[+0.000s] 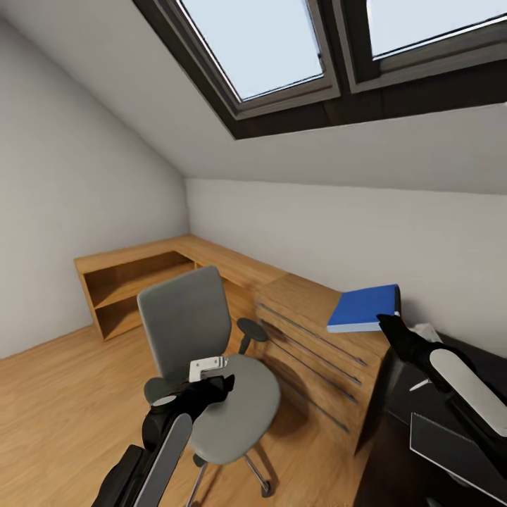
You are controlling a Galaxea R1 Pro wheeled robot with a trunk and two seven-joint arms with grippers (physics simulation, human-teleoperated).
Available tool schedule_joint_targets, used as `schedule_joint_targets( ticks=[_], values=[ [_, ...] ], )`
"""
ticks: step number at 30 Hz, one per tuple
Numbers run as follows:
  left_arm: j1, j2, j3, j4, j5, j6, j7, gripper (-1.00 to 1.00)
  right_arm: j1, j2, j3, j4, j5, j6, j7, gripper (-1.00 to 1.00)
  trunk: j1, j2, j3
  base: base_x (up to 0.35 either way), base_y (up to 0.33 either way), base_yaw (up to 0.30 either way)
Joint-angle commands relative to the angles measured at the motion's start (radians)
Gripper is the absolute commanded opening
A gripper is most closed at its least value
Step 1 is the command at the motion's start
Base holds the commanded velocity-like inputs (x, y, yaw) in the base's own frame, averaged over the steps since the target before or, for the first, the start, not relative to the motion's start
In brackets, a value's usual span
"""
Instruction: In the bedroom, organize the workspace by keeping the computer under the desk, ensuring the monitor is on the desk, placing the keyboard on the desk next to the monitor, placing the mouse on the desk next to the keyboard, moving the folder from the swivel chair onto the desk next to the mouse, stacking the notebook on top of the folder with the pen on top of the notebook, and positioning the swivel chair next to the desk.
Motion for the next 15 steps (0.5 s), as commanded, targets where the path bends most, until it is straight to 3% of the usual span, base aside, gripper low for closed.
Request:
schedule_joint_targets(
  ticks=[1,5,15],
  values=[
    [-0.001,0.0,-0.001,-0.001,0.011,0.002,0.01,1.0,-0.001,-0.001,0.002,0.0,-0.004,-0.002,-0.004,-1.0,-0.004,0.006,0.002,0.0,0.0,-0.283],
    [-0.001,0.001,-0.001,-0.001,0.011,0.003,0.01,1.0,-0.002,0.001,0.004,0.02,-0.004,-0.003,-0.001,-1.0,-0.008,0.013,0.007,0.0,0.0,-0.272],
    [-0.001,0.004,0.0,-0.001,0.011,0.002,0.008,1.0,-0.002,0.001,0.004,0.025,-0.004,-0.004,-0.001,-1.0,-0.008,0.013,0.009,0.0,0.0,-0.068]
  ],
)
